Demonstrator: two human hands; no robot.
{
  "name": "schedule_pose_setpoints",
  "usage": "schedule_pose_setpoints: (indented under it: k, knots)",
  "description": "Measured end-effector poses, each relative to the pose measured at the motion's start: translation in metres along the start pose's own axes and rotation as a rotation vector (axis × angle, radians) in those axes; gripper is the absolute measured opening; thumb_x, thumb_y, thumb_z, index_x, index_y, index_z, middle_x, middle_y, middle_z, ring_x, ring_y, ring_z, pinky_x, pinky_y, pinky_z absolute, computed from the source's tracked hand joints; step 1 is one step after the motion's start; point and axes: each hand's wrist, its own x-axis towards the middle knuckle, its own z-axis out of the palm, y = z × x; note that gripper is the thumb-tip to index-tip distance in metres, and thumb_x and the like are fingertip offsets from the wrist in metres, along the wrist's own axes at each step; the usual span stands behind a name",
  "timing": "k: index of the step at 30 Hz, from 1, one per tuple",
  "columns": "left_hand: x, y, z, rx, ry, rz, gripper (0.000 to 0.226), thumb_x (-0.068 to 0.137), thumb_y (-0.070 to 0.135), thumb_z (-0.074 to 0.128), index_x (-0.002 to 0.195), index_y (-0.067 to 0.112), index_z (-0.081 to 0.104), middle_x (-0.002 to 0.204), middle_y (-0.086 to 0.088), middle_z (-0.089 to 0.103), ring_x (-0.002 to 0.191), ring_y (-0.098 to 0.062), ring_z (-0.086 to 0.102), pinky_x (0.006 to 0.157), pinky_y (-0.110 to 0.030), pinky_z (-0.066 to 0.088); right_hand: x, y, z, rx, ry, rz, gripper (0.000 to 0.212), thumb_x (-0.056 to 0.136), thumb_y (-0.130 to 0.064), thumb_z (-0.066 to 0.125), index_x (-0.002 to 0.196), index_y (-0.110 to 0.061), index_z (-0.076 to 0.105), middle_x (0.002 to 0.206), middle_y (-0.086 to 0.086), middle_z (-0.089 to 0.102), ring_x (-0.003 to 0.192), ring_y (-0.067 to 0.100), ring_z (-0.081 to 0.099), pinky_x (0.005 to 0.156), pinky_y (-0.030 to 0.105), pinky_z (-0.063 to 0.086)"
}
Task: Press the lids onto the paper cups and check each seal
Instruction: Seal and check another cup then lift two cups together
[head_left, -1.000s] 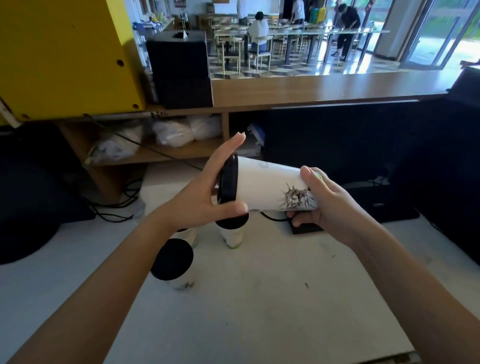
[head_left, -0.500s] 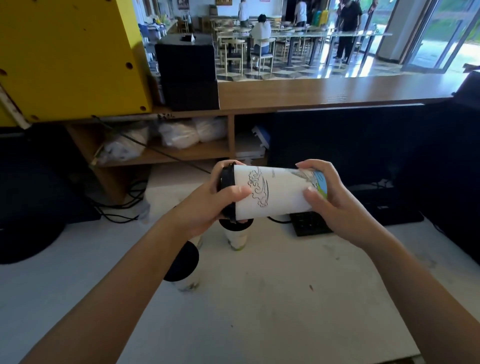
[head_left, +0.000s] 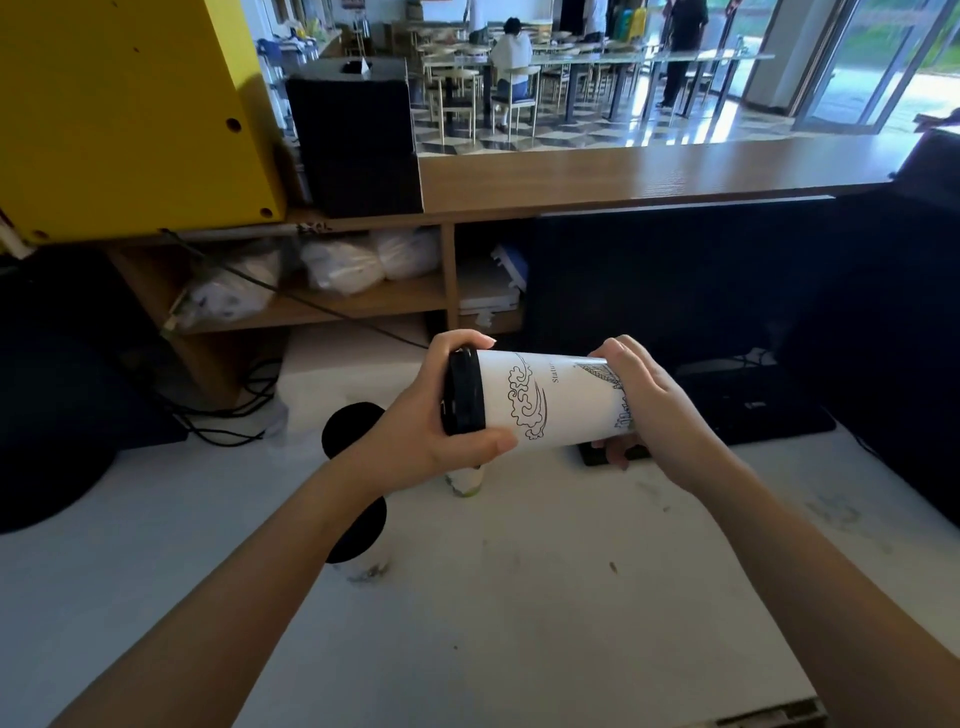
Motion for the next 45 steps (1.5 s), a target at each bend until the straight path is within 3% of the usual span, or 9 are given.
schedule_pose_setpoints:
  k: [5, 11, 16, 20, 24, 30, 37, 42, 45]
  knots:
    - [0.011, -0.005, -0.011, -0.107, -0.035, -0.092, 0.080, 0.063, 0.055, 0.072, 0.127, 0.062, 0.025, 0.137, 0.010, 0.040, 0.123, -0.013, 0.050, 0.089, -0.037, 0.053, -0.008, 0.004, -0.001, 0.078, -0.022, -0.065, 0.027, 0.097, -0.042, 0.040, 0.100, -0.018, 0.053, 0.085, -0.001, 0.062, 0.062, 0.012, 0.062, 0.052, 0.027, 0.051]
    - [0.019, -0.010, -0.016, -0.605, -0.075, -0.450, 0.062, 0.057, 0.062, 0.075, 0.115, 0.048, 0.055, 0.129, -0.004, 0.054, 0.107, -0.033, 0.063, 0.071, -0.049, 0.055, -0.013, 0.006, -0.009, -0.049, -0.145, -0.293, 0.026, 0.090, -0.028, 0.052, 0.114, -0.036, 0.043, 0.110, -0.016, 0.052, 0.100, -0.007, 0.057, 0.069, 0.013, 0.052]
    - [0.022, -0.007, -0.011, -0.418, 0.049, -0.409, 0.045, 0.069, 0.034, 0.070, 0.111, 0.035, 0.052, 0.122, -0.008, 0.052, 0.100, -0.029, 0.063, 0.064, -0.037, 0.056, -0.011, 0.009, -0.013, 0.045, -0.205, -0.240, 0.039, 0.084, -0.028, 0.062, 0.119, -0.035, 0.046, 0.116, -0.022, 0.054, 0.110, 0.003, 0.056, 0.075, 0.022, 0.054]
    - [0.014, -0.001, -0.001, -0.151, 0.088, -0.230, 0.046, 0.071, 0.034, 0.069, 0.108, 0.045, 0.044, 0.114, 0.002, 0.050, 0.098, -0.022, 0.061, 0.059, -0.023, 0.055, -0.007, 0.004, -0.013, 0.041, -0.168, -0.004, 0.060, 0.078, -0.067, 0.038, 0.128, -0.035, 0.044, 0.111, -0.002, 0.062, 0.091, 0.007, 0.066, 0.071, 0.027, 0.057]
    - [0.009, 0.005, 0.002, 0.116, 0.132, 0.015, 0.059, 0.071, 0.030, 0.073, 0.112, 0.048, 0.036, 0.118, 0.013, 0.046, 0.102, -0.003, 0.055, 0.066, -0.016, 0.052, 0.002, -0.002, -0.011, 0.175, -0.261, 0.285, 0.072, 0.067, -0.074, 0.035, 0.113, -0.024, 0.059, 0.083, 0.011, 0.072, 0.071, 0.023, 0.070, 0.054, 0.033, 0.057]
    - [0.009, 0.003, -0.006, 0.217, 0.050, 0.151, 0.076, 0.068, 0.039, 0.074, 0.130, 0.039, 0.029, 0.135, 0.010, 0.036, 0.120, -0.007, 0.046, 0.086, -0.014, 0.046, 0.002, 0.004, -0.011, 0.287, -0.263, 0.204, 0.058, 0.072, -0.059, 0.059, 0.111, -0.016, 0.058, 0.079, 0.006, 0.069, 0.064, 0.020, 0.064, 0.055, 0.031, 0.053]
    - [0.017, -0.009, -0.017, -0.468, -0.047, -0.382, 0.062, 0.078, 0.046, 0.055, 0.135, 0.045, 0.031, 0.134, -0.001, 0.052, 0.114, -0.032, 0.059, 0.074, -0.047, 0.056, -0.001, 0.011, -0.012, 0.268, -0.246, -0.079, 0.035, 0.081, -0.038, 0.063, 0.112, -0.028, 0.051, 0.103, -0.005, 0.069, 0.097, 0.016, 0.067, 0.074, 0.030, 0.056]
    - [0.023, -0.016, -0.017, -0.453, -0.010, -0.384, 0.052, 0.063, 0.038, 0.071, 0.111, 0.034, 0.053, 0.116, -0.007, 0.061, 0.094, -0.026, 0.069, 0.063, -0.040, 0.057, 0.002, 0.015, -0.017, 0.139, -0.285, -0.147, 0.045, 0.083, -0.018, 0.064, 0.122, -0.031, 0.045, 0.106, -0.011, 0.067, 0.099, 0.009, 0.064, 0.078, 0.019, 0.052]
    - [0.025, -0.017, -0.012, -0.296, 0.063, -0.271, 0.044, 0.060, 0.042, 0.071, 0.101, 0.043, 0.054, 0.109, 0.002, 0.059, 0.092, -0.015, 0.068, 0.061, -0.028, 0.055, 0.009, 0.021, -0.019, 0.278, -0.309, -0.089, 0.054, 0.082, -0.014, 0.064, 0.130, -0.030, 0.044, 0.114, 0.001, 0.065, 0.105, 0.019, 0.063, 0.089, 0.031, 0.053]
